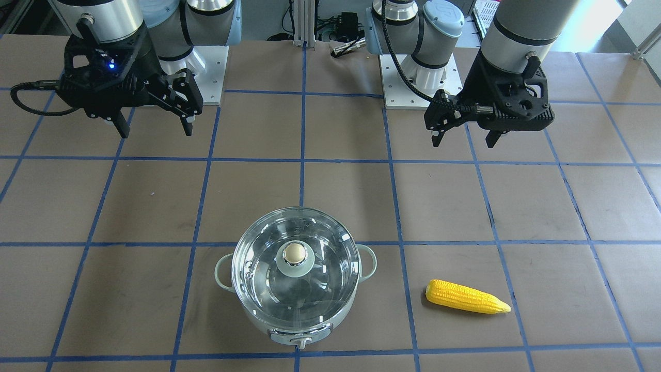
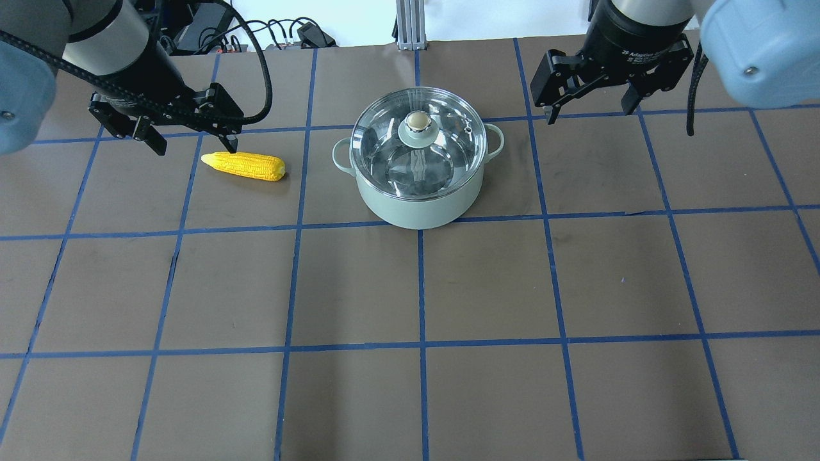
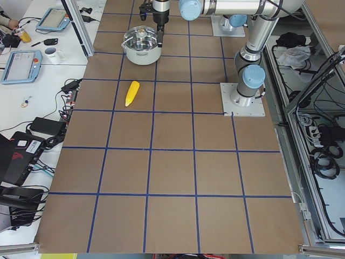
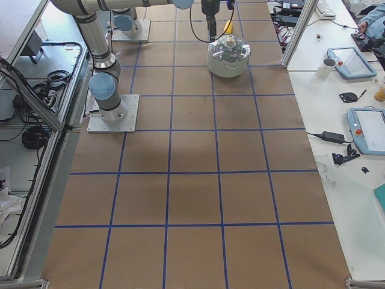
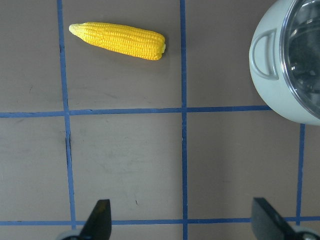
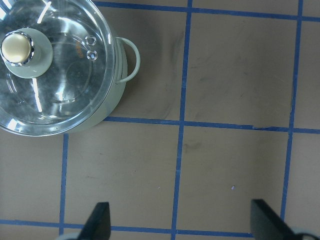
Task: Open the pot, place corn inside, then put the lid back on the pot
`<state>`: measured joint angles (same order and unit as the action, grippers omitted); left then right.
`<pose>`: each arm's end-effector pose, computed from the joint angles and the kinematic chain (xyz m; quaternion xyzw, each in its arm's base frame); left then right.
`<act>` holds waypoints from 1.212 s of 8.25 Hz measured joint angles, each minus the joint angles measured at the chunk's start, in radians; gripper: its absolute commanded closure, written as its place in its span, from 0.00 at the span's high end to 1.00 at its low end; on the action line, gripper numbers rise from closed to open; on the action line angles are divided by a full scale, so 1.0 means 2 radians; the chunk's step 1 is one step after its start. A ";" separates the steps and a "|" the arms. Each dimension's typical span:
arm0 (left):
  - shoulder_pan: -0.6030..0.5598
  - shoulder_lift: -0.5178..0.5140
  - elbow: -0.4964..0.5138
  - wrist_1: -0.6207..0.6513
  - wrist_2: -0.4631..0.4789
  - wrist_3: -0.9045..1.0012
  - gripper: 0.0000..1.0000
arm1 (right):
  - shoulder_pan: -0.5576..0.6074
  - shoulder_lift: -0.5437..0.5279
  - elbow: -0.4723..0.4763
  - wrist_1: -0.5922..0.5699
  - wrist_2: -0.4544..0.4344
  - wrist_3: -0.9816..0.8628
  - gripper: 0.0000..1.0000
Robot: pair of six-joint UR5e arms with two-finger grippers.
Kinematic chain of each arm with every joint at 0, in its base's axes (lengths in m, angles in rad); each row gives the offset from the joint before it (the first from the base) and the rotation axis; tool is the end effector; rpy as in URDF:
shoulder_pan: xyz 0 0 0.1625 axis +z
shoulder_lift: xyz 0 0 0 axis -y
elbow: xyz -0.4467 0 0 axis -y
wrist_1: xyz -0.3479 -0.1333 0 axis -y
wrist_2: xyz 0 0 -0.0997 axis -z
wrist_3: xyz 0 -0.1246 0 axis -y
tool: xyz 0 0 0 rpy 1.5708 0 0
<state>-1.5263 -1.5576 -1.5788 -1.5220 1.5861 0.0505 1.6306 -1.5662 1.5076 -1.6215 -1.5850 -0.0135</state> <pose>-0.1113 -0.4537 0.4919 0.0028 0.9996 -0.0266 0.0089 0.1589 -0.4534 0.5166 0.0362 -0.9978 0.0548 0.0058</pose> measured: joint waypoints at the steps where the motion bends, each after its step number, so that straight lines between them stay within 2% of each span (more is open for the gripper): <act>1: 0.000 0.001 0.000 0.000 0.000 0.000 1.00 | 0.000 0.000 0.000 0.000 0.000 -0.001 1.00; 5: 0.000 -0.003 0.000 0.000 0.000 0.008 1.00 | 0.000 0.000 0.000 0.000 0.000 0.000 1.00; 7: 0.005 -0.017 0.001 0.007 0.001 0.099 1.00 | 0.000 0.000 0.000 0.000 0.000 0.000 1.00; 10: 0.020 -0.052 0.004 0.055 0.021 0.258 1.00 | 0.000 0.000 0.000 -0.004 0.001 -0.008 1.00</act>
<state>-1.4856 -1.6613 -1.5702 -1.4116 1.6272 0.5669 1.6306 -1.5661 1.5079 -1.6302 -1.5835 -0.0303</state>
